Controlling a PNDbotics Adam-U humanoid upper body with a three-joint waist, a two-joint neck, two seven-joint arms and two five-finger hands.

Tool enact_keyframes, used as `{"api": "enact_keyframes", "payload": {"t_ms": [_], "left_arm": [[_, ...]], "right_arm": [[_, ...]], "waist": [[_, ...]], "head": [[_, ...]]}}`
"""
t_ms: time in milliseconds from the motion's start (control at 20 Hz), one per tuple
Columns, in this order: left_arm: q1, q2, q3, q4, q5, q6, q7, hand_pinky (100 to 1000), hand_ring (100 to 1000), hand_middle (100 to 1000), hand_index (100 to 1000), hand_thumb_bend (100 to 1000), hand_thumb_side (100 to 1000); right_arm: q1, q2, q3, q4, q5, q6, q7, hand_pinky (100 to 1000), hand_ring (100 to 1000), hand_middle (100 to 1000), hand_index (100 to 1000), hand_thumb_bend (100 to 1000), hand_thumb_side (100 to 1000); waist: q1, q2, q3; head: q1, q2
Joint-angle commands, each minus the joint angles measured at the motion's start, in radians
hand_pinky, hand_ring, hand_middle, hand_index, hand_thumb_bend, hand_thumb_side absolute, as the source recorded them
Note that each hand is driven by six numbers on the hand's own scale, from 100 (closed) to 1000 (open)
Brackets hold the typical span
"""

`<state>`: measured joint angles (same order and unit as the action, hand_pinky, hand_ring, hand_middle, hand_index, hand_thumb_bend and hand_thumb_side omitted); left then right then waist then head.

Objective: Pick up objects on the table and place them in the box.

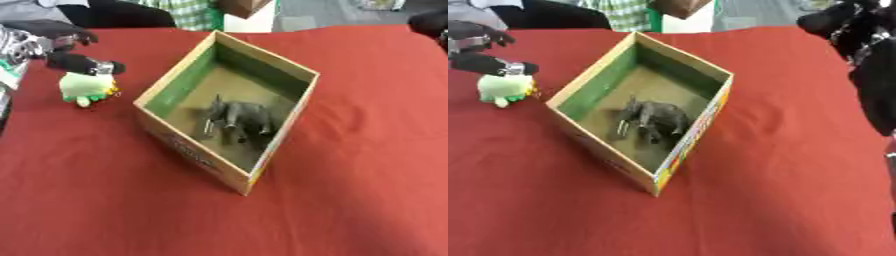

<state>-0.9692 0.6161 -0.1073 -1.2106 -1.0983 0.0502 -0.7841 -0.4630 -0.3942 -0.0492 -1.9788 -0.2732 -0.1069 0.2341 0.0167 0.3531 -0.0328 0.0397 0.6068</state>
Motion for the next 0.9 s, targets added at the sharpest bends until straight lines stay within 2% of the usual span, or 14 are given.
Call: {"api": "enact_keyframes", "payload": {"t_ms": [50,300,650,900], "left_arm": [[-0.018,0.024,0.017,0.033,-0.018,0.019,0.028,701,934,918,1000,572,1000],[-0.018,0.015,0.017,0.091,-0.085,0.054,0.088,709,953,932,1000,587,1000],[-0.017,0.002,0.017,0.154,-0.132,0.055,0.093,694,949,924,1000,577,1000],[-0.016,-0.01,0.018,0.177,-0.127,0.044,0.089,628,877,826,1000,461,962]], "right_arm": [[-0.007,-0.017,-0.009,-0.021,0.014,-0.001,-0.002,889,775,621,849,100,1000],[-0.008,-0.016,-0.009,-0.021,0.022,-0.001,0.001,890,774,620,850,100,1000],[-0.009,-0.016,-0.01,-0.021,0.032,0.001,0.008,891,772,618,850,100,1000],[-0.007,-0.014,-0.011,-0.021,0.035,0.002,0.009,892,772,617,850,100,1000]], "waist": [[-0.002,-0.016,-0.003],[-0.003,-0.003,-0.011],[-0.002,0.01,-0.019],[-0.002,0.013,-0.02]], "head": [[0.006,-0.019],[0.007,-0.034],[0.009,-0.04],[0.009,-0.038]]}}
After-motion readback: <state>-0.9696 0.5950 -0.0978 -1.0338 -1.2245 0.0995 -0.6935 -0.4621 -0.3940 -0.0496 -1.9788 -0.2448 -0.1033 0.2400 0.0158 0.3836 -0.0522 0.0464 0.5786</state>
